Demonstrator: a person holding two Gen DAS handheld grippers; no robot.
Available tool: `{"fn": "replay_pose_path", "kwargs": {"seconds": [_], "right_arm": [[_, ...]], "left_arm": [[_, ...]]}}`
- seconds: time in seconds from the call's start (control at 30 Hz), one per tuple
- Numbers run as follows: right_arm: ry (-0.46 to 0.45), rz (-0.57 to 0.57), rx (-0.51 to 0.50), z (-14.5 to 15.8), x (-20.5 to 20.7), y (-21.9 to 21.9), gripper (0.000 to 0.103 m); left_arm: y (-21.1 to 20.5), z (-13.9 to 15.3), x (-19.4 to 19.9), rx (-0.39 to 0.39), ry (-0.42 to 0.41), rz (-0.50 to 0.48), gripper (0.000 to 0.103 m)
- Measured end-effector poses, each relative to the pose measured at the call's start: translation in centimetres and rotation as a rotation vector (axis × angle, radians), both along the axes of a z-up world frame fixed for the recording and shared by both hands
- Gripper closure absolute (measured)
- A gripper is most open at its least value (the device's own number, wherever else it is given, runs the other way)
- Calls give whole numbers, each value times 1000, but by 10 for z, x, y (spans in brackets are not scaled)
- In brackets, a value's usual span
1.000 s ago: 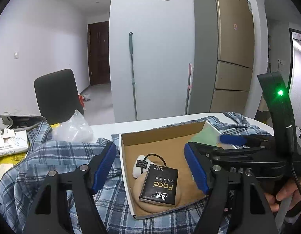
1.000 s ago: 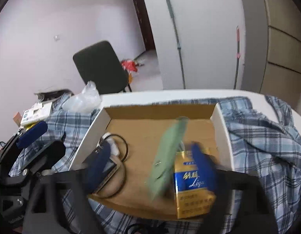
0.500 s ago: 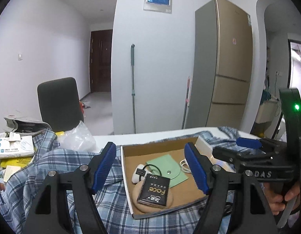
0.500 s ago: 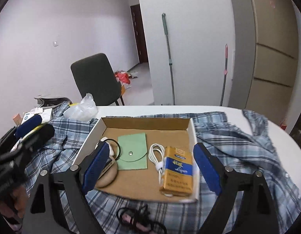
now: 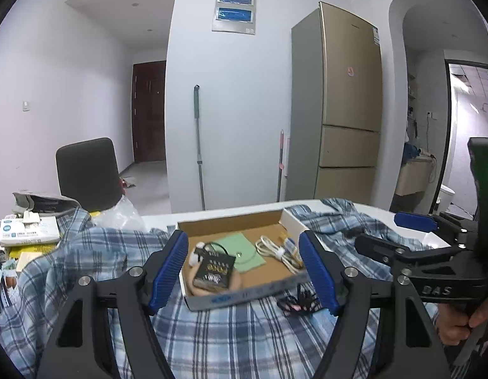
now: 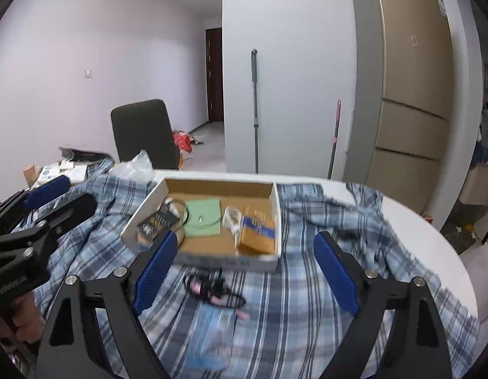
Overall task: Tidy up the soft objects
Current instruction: 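Move the right gripper to the blue packet and grasp it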
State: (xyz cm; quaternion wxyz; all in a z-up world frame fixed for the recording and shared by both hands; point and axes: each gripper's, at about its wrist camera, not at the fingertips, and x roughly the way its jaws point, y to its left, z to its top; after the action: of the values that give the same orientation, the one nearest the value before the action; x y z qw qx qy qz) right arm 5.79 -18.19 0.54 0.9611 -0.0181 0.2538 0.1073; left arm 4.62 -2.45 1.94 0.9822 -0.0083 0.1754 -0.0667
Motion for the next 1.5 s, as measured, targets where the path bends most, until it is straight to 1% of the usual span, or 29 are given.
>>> {"fn": "replay_pose_path", "kwargs": {"seconds": [0.1, 0.2, 0.27, 0.3, 0.33, 0.5, 0.57, 0.67, 0.73, 0.83, 0.9, 0.97, 1.03, 1.2, 1.3, 1.37, 1.43, 1.5], "right_arm": [[16, 7, -26, -15, -8, 1, 15], [33, 2, -37, -30, -11, -2, 15], [55, -1, -27, -38, -9, -4, 15], [68, -3, -21, -41, -6, -5, 15], [77, -3, -18, -43, -6, -6, 15], [116, 10, -26, -49, -1, -3, 15], [117, 19, -36, -49, -2, -1, 15], [120, 28, -51, -49, -2, 3, 15], [142, 36, -57, -49, -2, 4, 15], [221, 18, -96, -54, 1, 10, 15], [284, 34, -97, -61, 3, 14, 16], [333, 57, -94, -68, 5, 20, 20], [361, 69, -100, -74, 6, 25, 23], [398, 82, -102, -83, 9, 34, 29], [418, 85, -114, -89, 11, 37, 38], [437, 91, -116, -93, 12, 38, 52], [445, 95, -107, -94, 13, 37, 58], [450, 100, -99, -95, 14, 35, 59]], "left_arm": [[-3, -15, -1, 30, 17, -15, 28], [-1, -27, 7, 19, 65, -32, 28], [1, -31, 11, 11, 80, -30, 27], [2, -32, 11, 7, 84, -32, 22], [2, -33, 13, 2, 90, -38, 12], [2, -36, 15, -1, 106, -35, 10], [4, -37, 17, -10, 116, -29, 0], [7, -36, 16, -23, 102, -22, 0], [7, -35, 14, -23, 96, -20, 0], [8, -34, 13, -26, 90, -22, 0], [9, -34, 12, -31, 84, -20, 0], [10, -33, 11, -36, 80, -17, 0], [12, -32, 11, -43, 81, -11, 0], [17, -34, 15, -69, 103, 3, 0], [18, -35, 16, -73, 110, 4, 0], [18, -35, 16, -72, 108, 4, 0], [18, -35, 16, -67, 110, 2, 0], [17, -36, 16, -64, 113, 0, 0]]}}
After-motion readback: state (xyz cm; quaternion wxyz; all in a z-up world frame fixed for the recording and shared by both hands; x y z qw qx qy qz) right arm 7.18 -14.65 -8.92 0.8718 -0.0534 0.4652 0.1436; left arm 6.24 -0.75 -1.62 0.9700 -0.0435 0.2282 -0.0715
